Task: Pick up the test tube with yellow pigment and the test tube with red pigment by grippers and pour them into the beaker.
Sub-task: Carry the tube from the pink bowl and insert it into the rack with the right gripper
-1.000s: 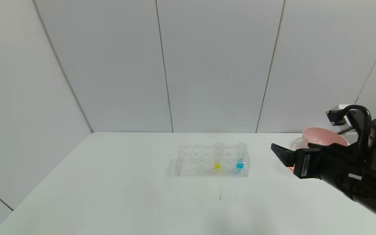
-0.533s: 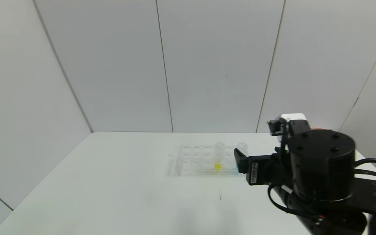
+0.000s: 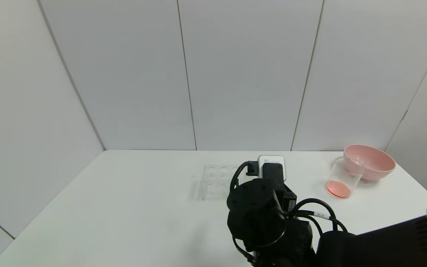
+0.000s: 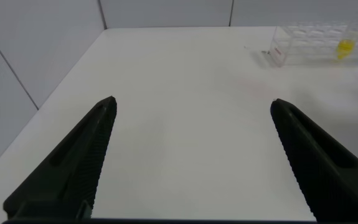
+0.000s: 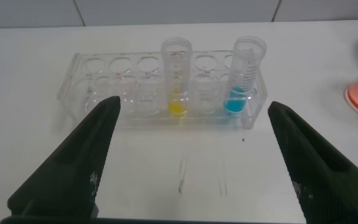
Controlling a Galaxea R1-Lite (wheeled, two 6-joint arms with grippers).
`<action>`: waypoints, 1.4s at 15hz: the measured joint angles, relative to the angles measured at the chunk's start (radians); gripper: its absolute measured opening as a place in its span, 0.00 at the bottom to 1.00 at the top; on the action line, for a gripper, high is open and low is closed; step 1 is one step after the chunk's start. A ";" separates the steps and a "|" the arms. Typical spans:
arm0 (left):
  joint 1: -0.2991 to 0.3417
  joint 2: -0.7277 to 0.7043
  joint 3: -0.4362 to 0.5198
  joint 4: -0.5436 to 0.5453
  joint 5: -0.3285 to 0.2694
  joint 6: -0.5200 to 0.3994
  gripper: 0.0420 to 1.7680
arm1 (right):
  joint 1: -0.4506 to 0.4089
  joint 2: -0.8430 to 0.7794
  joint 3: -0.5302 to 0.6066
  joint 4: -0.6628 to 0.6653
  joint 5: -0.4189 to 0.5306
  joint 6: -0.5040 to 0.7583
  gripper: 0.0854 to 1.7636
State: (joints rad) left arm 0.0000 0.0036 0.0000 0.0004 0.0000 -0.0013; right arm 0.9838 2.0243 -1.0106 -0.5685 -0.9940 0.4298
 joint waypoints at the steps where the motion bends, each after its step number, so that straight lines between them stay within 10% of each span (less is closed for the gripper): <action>1: 0.000 0.000 0.000 0.000 0.000 0.000 1.00 | 0.001 0.033 -0.023 -0.006 -0.012 0.001 0.96; 21: 0.000 0.000 0.000 0.000 0.000 0.000 1.00 | -0.131 0.335 -0.319 -0.014 0.055 -0.052 0.97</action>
State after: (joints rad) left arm 0.0000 0.0036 0.0000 0.0000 0.0000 -0.0013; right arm 0.8530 2.3591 -1.3291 -0.5823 -0.9387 0.3779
